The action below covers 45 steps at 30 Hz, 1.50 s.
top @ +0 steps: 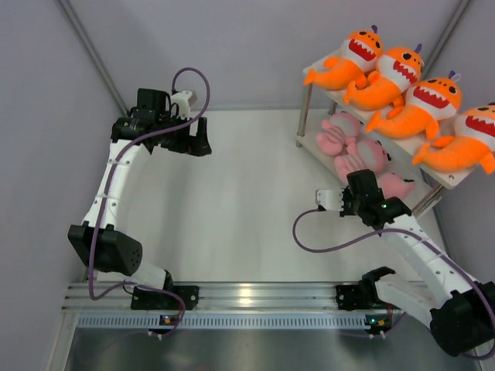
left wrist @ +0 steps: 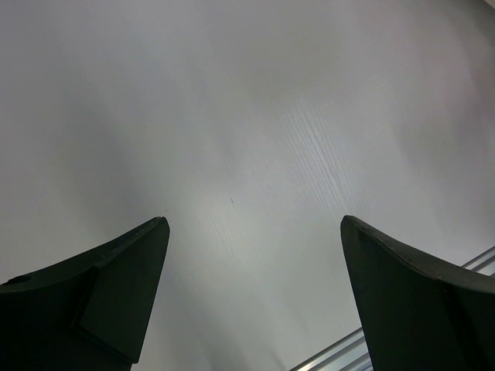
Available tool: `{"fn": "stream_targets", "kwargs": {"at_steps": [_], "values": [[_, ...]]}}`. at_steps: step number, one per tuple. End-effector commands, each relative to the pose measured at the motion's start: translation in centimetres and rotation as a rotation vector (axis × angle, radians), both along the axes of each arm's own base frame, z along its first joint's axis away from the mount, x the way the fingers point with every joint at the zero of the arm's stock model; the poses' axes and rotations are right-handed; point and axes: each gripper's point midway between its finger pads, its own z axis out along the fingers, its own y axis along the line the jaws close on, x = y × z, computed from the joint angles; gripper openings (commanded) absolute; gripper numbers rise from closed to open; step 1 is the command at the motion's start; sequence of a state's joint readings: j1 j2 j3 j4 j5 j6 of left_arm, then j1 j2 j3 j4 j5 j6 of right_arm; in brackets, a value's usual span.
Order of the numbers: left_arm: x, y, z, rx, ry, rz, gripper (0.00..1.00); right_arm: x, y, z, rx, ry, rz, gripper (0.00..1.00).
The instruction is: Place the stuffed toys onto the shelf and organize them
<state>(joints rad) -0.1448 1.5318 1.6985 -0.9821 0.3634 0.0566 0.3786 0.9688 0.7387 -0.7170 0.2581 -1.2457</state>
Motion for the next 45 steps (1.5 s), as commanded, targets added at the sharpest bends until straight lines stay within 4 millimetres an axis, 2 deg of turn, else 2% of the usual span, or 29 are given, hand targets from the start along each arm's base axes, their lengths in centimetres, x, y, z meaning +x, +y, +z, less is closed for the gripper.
{"fn": "stream_targets", "kwargs": {"at_steps": [1,5,9,10,17,18,19,22,26,29,30,32,34,37,40,41,43,45], "values": [[0.0,-0.3,0.1,-0.005,-0.011,-0.030,0.98,4.1,1.4,3.1,0.047,-0.196,0.105,0.00],[0.3,-0.3,0.0,-0.003,-0.009,-0.031,0.98,4.6,0.0,2.1,0.044,-0.173,0.077,0.01],[0.4,-0.3,-0.2,-0.003,-0.003,-0.031,0.98,5.2,-0.6,1.8,0.059,-0.193,0.078,0.09],[0.5,-0.4,-0.3,-0.004,-0.001,-0.032,0.98,5.3,-1.1,1.7,0.054,-0.188,0.069,0.15],[0.4,-0.3,-0.3,0.002,-0.006,-0.034,0.98,5.9,-2.7,0.3,0.042,-0.156,0.023,0.36],[0.4,-0.2,-0.2,0.006,-0.009,-0.034,0.98,5.8,-2.8,0.3,0.039,-0.153,0.019,0.40],[0.4,-0.2,-0.2,0.009,-0.010,-0.035,0.98,5.8,-3.0,0.1,0.035,-0.150,0.013,0.51],[0.3,-0.1,-0.2,0.014,-0.014,-0.035,0.98,5.3,-3.1,0.0,0.042,-0.135,0.002,0.64],[0.2,-0.2,-0.2,0.009,-0.013,-0.042,0.98,4.4,-3.0,1.0,0.057,-0.155,0.000,0.72],[0.2,-0.3,-0.2,0.004,-0.012,-0.047,0.98,3.3,-2.5,1.6,0.063,-0.147,0.002,0.76],[0.2,-0.3,-0.2,0.003,-0.012,-0.048,0.98,2.5,-2.5,1.2,0.053,-0.113,-0.003,0.77],[0.1,-0.4,-0.2,0.000,-0.011,-0.049,0.98,1.8,-1.5,1.7,0.071,-0.100,0.005,0.77],[0.1,-0.4,-0.2,0.002,-0.013,-0.051,0.98,0.3,-1.0,0.9,0.061,-0.027,0.013,0.78],[0.1,-0.2,0.0,0.010,-0.021,-0.052,0.98,-1.1,-1.3,0.2,0.009,0.020,-0.008,0.78],[0.0,-0.2,0.0,0.010,-0.023,-0.054,0.98,-1.7,0.2,0.9,0.079,0.039,-0.006,0.78],[0.0,-0.3,0.0,0.009,-0.022,-0.055,0.98,-1.3,1.0,2.1,0.122,0.019,-0.005,0.78],[0.0,-0.4,-0.1,0.002,-0.017,-0.058,0.98,-1.0,3.0,2.9,0.242,0.009,-0.013,0.97],[0.0,-0.5,-0.2,-0.004,-0.010,-0.058,0.98,0.8,4.7,4.8,0.358,-0.062,-0.044,0.97]]}}
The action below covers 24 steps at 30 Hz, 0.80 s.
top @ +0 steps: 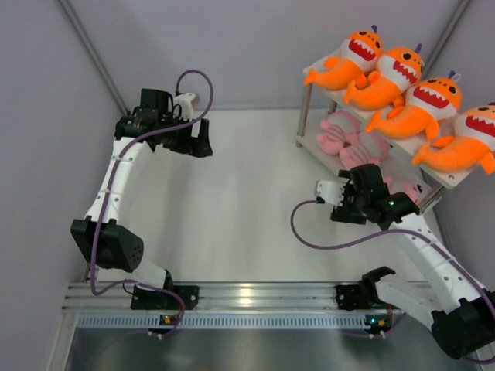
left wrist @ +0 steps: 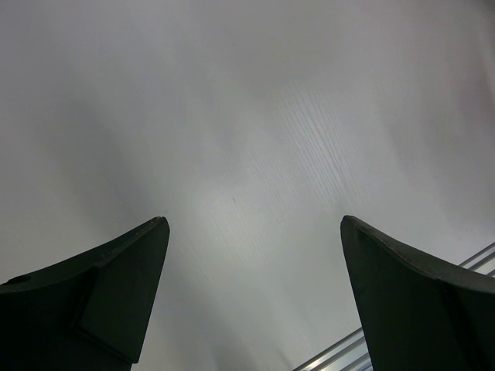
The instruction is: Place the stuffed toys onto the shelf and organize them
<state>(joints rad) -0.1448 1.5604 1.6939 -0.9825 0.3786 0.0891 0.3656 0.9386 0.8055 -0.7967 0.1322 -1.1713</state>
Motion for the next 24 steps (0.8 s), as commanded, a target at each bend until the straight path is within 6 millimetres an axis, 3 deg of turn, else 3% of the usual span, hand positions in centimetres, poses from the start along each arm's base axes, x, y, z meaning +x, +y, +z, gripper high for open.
{"fn": "stream_targets", "kwargs": {"at_steps": [1,2,5,6,8,10,13,18,24], "values": [[-0.4,-0.3,1.0,-0.017,-0.032,-0.025,0.98,2.1,3.9,4.0,0.294,-0.090,-0.121,0.95],[-0.4,-0.4,1.0,-0.019,-0.032,-0.027,0.98,3.6,4.8,5.5,0.358,-0.141,-0.157,0.93],[-0.6,-0.3,1.2,-0.019,-0.035,-0.028,0.98,5.8,5.1,7.1,0.536,-0.185,-0.426,0.80],[-0.6,-0.3,1.2,-0.017,-0.039,-0.027,0.98,5.9,4.9,7.0,0.598,-0.179,-0.546,0.71],[-0.6,-0.3,1.4,-0.018,-0.043,-0.031,0.98,6.2,5.1,6.1,0.631,-0.155,-0.636,0.66],[-0.6,-0.3,1.4,-0.019,-0.043,-0.032,0.98,6.3,4.6,5.6,0.651,-0.212,-0.741,0.67],[-0.6,-0.4,1.4,-0.021,-0.043,-0.034,0.98,5.9,1.8,4.0,0.616,-0.340,-0.941,0.70],[-0.7,-0.5,1.6,-0.026,-0.047,-0.040,0.98,4.5,-3.1,4.5,0.507,-0.558,-1.233,0.72],[-0.9,-0.7,1.9,-0.037,-0.052,-0.049,0.98,4.3,-3.4,3.0,0.468,-0.532,-1.273,0.73]]}}
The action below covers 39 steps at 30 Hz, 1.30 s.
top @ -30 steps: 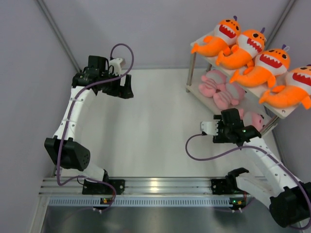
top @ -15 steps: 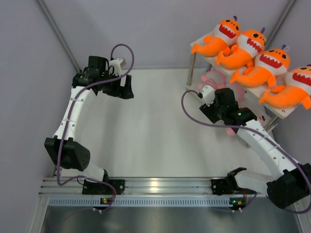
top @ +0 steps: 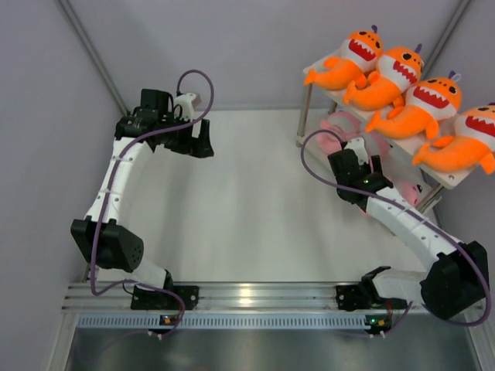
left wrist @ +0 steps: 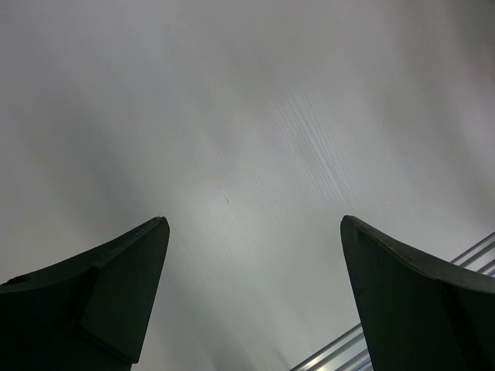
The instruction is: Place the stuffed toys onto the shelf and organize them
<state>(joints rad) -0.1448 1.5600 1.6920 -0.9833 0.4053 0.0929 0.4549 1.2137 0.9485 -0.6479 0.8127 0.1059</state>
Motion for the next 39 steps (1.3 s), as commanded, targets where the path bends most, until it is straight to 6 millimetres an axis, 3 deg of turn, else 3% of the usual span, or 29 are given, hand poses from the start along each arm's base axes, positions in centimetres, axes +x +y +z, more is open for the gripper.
{"fn": "stream_targets", "kwargs": {"at_steps": [1,8,11,12,17,18,21,28,32,39], "values": [[-0.7,-0.3,1.8,-0.022,-0.053,-0.029,0.98,0.2,-0.6,0.2,0.013,-0.042,-0.088,0.73],[-0.8,-0.2,1.9,-0.019,-0.060,-0.029,0.98,0.7,0.2,-1.8,0.055,0.031,-0.084,0.68],[-0.9,-0.3,2.1,-0.019,-0.065,-0.031,0.98,0.5,0.1,-2.1,0.061,0.037,-0.086,0.60],[-0.9,-0.3,2.1,-0.021,-0.065,-0.032,0.98,0.3,0.1,-2.2,0.060,0.043,-0.085,0.51],[-0.9,-0.3,2.1,-0.024,-0.063,-0.035,0.98,-0.1,-0.2,-2.5,0.050,0.073,-0.077,0.30],[-1.0,-0.4,2.2,-0.025,-0.065,-0.036,0.98,-0.1,-0.3,-2.3,0.044,0.075,-0.072,0.18],[-1.0,-0.4,2.3,-0.022,-0.072,-0.040,0.98,-0.1,-0.4,-1.7,0.021,0.083,-0.034,0.00],[-1.1,-0.2,2.6,-0.015,-0.082,-0.038,0.98,-0.1,-0.8,0.1,-0.177,0.199,0.261,0.00],[-1.0,-0.2,2.5,-0.017,-0.080,-0.038,0.98,-0.9,0.4,-0.3,-0.248,0.275,0.539,0.00],[-1.1,-0.3,2.7,-0.021,-0.082,-0.041,0.98,-1.8,0.1,-1.8,-0.274,0.356,0.624,0.00]]}}
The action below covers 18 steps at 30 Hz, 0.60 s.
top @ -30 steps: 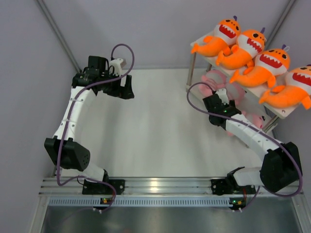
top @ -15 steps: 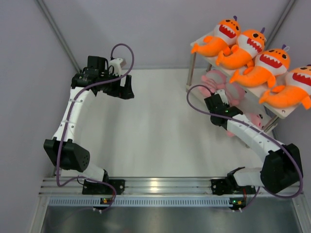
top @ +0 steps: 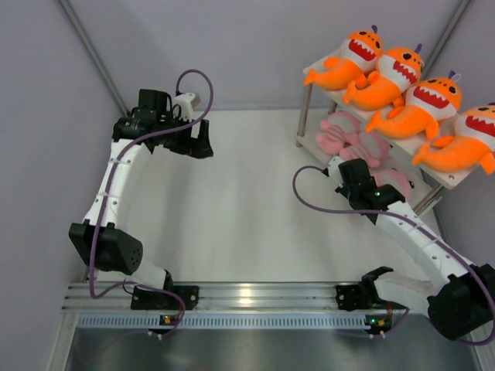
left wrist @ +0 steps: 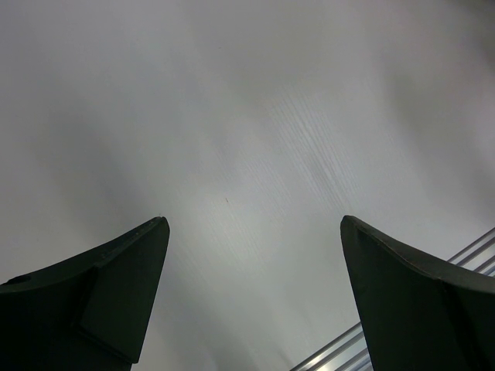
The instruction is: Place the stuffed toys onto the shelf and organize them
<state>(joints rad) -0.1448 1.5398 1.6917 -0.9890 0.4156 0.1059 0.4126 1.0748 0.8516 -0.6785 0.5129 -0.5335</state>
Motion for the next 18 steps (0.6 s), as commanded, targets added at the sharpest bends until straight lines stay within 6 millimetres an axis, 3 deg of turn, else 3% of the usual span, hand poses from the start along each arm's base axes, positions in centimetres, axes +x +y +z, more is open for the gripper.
{"fn": "stream_targets", "kwargs": {"at_steps": [1,7,18], "values": [[-0.7,-0.2,2.1,-0.019,-0.064,-0.025,0.98,0.4,0.0,-0.9,-0.046,0.068,0.086,0.00],[-0.9,0.0,1.6,-0.008,-0.057,-0.020,0.98,1.5,-1.9,-2.7,-0.117,0.116,0.078,0.00],[-1.4,0.1,1.3,0.000,-0.048,-0.027,0.98,3.5,-3.6,-3.0,-0.180,0.111,0.033,0.00]]}}
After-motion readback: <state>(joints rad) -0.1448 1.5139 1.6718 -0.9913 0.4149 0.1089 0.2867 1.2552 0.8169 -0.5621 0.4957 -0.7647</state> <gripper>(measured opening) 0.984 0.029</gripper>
